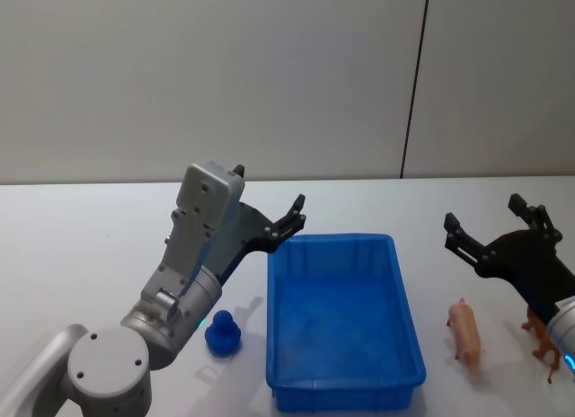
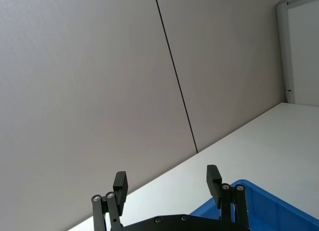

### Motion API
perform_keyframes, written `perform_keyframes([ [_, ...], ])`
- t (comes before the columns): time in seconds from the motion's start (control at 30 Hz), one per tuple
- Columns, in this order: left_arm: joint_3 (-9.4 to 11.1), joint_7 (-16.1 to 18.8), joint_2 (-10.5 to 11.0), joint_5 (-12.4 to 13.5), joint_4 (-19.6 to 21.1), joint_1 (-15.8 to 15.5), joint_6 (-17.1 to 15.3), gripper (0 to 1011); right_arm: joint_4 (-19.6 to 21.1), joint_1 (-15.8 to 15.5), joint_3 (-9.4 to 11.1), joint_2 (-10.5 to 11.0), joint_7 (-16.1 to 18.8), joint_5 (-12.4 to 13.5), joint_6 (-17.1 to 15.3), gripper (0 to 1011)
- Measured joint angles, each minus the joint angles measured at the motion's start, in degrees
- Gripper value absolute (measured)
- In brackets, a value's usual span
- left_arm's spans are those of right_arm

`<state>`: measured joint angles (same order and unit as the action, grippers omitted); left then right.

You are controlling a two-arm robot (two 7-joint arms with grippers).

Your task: Pick up the two dolls from the table and place them into the box.

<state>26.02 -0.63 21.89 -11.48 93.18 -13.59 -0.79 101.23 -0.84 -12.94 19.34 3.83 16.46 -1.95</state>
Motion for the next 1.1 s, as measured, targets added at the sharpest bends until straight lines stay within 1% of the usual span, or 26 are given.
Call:
perform_keyframes([
  [0.27,0.00,0.00,0.00,0.00,0.00,0.00,0.00,1001,-0.14,-0.14,0.43,0.42,0.37,0.64,0.01,1001],
  [0.47,0.00,0.00,0.00,0.00,0.00,0.00,0.00,1001,-0.55,-0.47,1.48,1.60,0.99,2.34,-1.05,1001],
  [0.57,0.00,0.00,0.00,0.00,0.00,0.00,0.00,1001,-1.05,-0.83,2.52,2.83,1.24,3.49,-2.32,1001],
  [0.6,0.00,0.00,0.00,0.00,0.00,0.00,0.00,1001,-1.05,-0.83,2.52,2.83,1.24,3.49,-2.32,1001],
  [0.77,0.00,0.00,0.00,0.00,0.00,0.00,0.00,1001,-2.04,-1.69,4.15,4.95,1.64,4.69,-4.48,1001],
  [0.8,0.00,0.00,0.00,0.00,0.00,0.00,0.00,1001,-2.04,-1.69,4.15,4.95,1.64,4.69,-4.48,1001],
  [0.83,0.00,0.00,0.00,0.00,0.00,0.00,0.00,1001,-2.30,-1.96,4.57,5.51,1.73,4.92,-5.01,1001],
  [0.9,0.00,0.00,0.00,0.00,0.00,0.00,0.00,1001,-2.52,-2.21,4.91,5.96,1.83,5.10,-5.57,1001],
  [1.0,0.00,0.00,0.00,0.00,0.00,0.00,0.00,1001,-3.06,-2.81,5.58,7.00,2.12,5.33,-7.16,1001],
  [1.1,0.00,0.00,0.00,0.00,0.00,0.00,0.00,1001,-3.44,-3.19,5.93,7.57,2.35,5.34,-8.20,1001],
])
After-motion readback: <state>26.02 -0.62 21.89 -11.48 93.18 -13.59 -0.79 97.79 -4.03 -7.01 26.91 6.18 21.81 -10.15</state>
